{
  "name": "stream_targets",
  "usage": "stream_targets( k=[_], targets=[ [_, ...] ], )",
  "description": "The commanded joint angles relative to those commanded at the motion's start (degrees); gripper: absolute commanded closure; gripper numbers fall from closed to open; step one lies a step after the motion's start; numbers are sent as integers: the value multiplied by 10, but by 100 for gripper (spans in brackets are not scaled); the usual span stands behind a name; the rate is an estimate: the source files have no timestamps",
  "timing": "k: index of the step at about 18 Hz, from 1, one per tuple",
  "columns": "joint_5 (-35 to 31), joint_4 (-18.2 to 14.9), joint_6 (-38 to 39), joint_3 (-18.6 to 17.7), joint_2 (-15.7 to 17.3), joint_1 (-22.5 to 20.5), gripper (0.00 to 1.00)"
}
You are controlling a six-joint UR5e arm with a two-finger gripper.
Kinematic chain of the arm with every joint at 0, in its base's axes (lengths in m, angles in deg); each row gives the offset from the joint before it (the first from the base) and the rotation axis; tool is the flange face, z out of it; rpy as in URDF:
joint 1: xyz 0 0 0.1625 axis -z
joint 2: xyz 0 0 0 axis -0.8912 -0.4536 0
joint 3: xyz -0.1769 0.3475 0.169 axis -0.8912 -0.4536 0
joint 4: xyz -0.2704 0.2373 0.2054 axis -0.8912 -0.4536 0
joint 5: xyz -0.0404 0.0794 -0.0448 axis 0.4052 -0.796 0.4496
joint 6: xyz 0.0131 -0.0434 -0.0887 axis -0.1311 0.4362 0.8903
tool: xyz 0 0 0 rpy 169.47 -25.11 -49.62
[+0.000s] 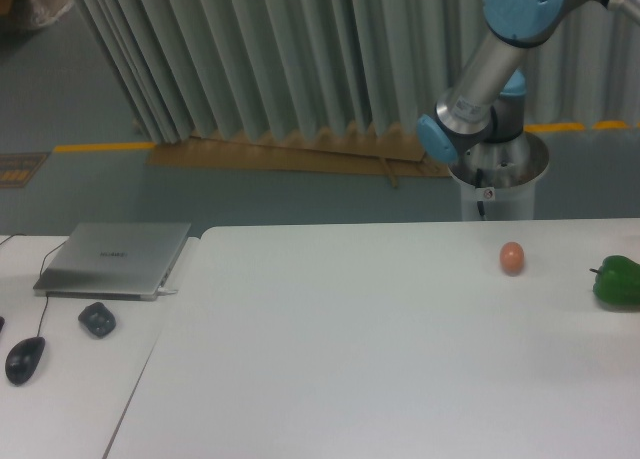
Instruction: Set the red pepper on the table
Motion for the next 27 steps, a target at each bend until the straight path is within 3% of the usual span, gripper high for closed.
stream_targets(
  k=[13,19,27],
  targets=[
    [11,-23,61,-4,34,24,56],
    [75,-88,88,-6,73,26,55],
    [127,-137,203,-6,113,89,55]
  ],
)
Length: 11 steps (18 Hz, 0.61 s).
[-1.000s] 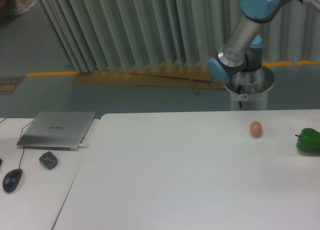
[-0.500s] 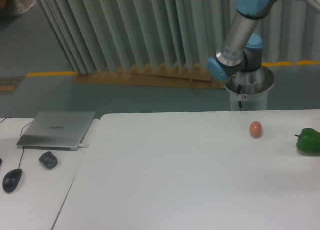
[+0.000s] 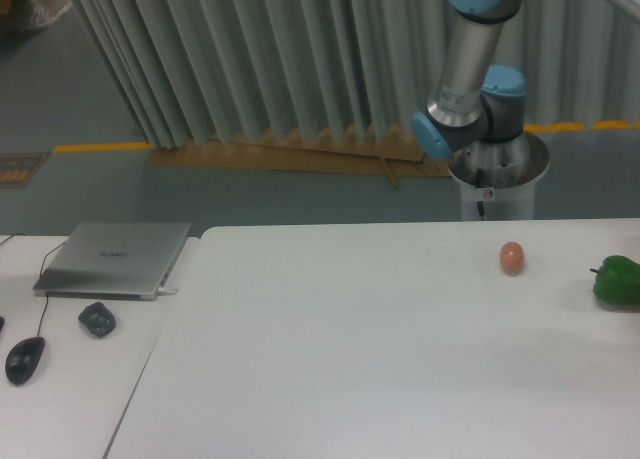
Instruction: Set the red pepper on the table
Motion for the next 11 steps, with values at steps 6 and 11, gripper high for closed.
stream_targets(
  k=[6,11],
  targets=[
    [2,7,78,1,-3,56,55],
    [-1,23,135,7,-8,95,55]
  ],
)
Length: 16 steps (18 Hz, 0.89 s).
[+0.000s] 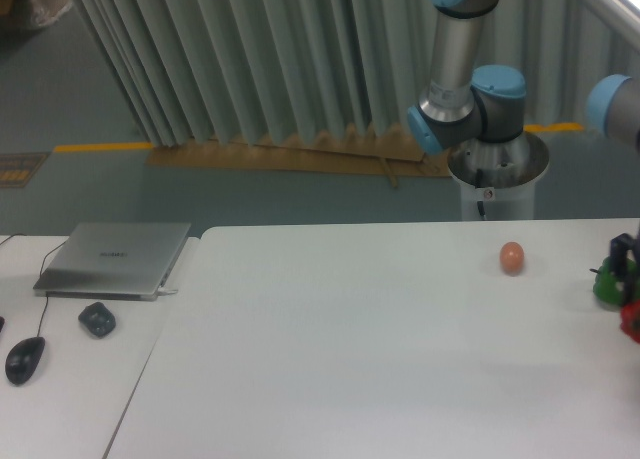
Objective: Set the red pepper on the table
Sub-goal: 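Lower the gripper holding the red pepper toward the table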
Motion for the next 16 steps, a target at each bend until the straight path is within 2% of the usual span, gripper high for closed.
stream_targets(
  k=[3,6,11,16],
  targets=[
    [-8,17,26,-2,-10,18,55],
    [-52,16,27,-3,-27,35,55],
    [-56,-1,26,-19,-30,39,55],
    [-56,2,26,-27,-40,43,55]
  ],
)
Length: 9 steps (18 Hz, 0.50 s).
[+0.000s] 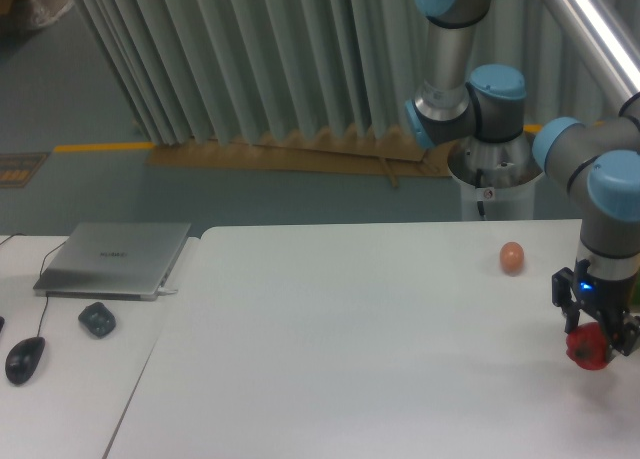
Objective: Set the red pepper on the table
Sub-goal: 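Lower the gripper holding the red pepper toward the table, then set the red pepper on the table and open the gripper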
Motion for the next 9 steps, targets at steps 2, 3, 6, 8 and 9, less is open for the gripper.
stream_targets(
  k=[2,3,6,8,9],
  targets=[
    [0,0,0,0,0,1,55],
    [0,1,1,-1,-1,1,54],
    [-4,3,1,-4,-1,3,51],
    [-24,4,1,-4,-4,11,51],
    [-27,4,1,-4,-5,11,51]
  ],
)
